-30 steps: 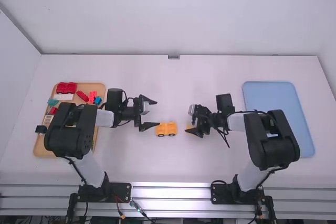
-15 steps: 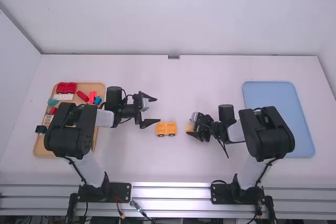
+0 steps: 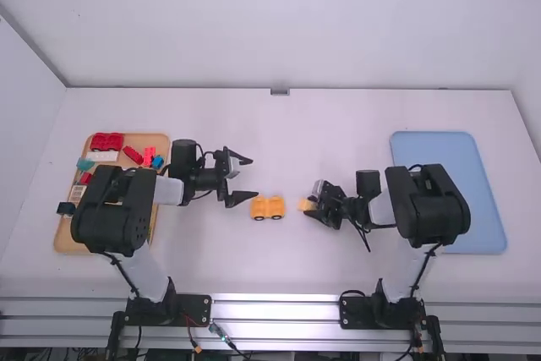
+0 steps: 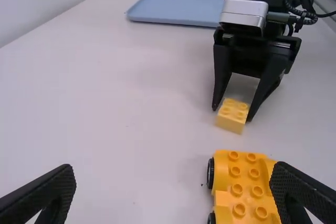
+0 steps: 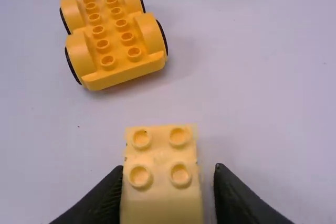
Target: Assemble lego blocks to make yellow taxi
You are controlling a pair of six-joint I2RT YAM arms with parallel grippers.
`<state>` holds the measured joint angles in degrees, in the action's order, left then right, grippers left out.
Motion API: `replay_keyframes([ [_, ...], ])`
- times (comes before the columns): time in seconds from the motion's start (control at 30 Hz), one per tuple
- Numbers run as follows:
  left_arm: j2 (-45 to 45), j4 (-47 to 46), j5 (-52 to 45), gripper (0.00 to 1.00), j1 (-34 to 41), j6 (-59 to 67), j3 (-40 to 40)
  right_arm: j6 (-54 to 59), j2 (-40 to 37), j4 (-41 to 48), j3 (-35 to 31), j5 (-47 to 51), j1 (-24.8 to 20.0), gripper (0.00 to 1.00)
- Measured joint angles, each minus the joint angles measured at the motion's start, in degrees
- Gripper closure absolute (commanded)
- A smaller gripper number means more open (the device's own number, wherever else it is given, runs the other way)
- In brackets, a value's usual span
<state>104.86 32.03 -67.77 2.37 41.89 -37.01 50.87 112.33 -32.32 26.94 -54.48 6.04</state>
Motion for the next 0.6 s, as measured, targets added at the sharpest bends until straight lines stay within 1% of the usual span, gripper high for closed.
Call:
replay_keyframes([
  [0.13, 0.00, -0.31, 0.00, 0.01, 0.00, -0.04, 0.00, 0.11, 0.00, -0.02, 0.00, -0.04, 0.00, 0.68],
  [0.17, 0.00, -1.05, 0.00, 0.01, 0.00, -0.13, 0.00, 0.11, 0.00, -0.07, 0.00, -0.15, 0.00, 0.74],
  [0.27, 0.00, -2.67, 0.00, 0.01, 0.02, 0.11, 0.00, 0.15, 0.00, -0.09, 0.00, -0.28, 0.00, 0.78],
  [0.5, 0.02, -10.29, 0.22, 0.01, 1.22, 5.84, 0.00, 0.11, 0.00, -1.66, 0.00, -0.26, 0.52, 0.79],
  [0.6, 0.04, -11.96, 2.80, 0.01, 3.52, 7.28, 0.00, -0.98, 0.00, -3.58, 0.00, -0.24, 1.55, 0.79],
])
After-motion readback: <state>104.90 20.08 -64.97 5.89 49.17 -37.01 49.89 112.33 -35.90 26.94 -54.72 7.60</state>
